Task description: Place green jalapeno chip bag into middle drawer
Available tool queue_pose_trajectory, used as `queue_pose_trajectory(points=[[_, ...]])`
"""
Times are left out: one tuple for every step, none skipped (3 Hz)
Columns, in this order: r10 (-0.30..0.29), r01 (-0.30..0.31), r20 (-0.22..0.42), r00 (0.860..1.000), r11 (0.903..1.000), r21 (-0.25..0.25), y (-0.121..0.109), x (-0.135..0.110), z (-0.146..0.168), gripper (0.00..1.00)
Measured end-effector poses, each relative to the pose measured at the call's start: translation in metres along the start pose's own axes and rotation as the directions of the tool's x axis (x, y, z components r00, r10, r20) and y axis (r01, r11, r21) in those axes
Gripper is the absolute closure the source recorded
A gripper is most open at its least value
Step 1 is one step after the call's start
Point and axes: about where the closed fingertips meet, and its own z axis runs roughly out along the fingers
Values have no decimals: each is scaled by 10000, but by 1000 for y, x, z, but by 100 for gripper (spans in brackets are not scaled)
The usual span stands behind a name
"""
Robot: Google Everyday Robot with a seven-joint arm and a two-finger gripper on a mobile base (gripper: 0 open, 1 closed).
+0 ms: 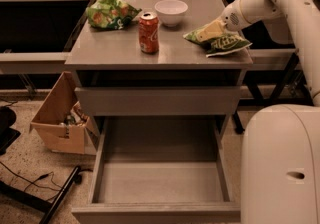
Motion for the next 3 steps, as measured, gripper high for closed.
queue_pose_trajectory(points=[[0,0,0,10000,10000,-1,0,0,0,81],[0,0,-1,10000,10000,-1,0,0,0,100],[0,0,-1,10000,10000,-1,0,0,0,100]])
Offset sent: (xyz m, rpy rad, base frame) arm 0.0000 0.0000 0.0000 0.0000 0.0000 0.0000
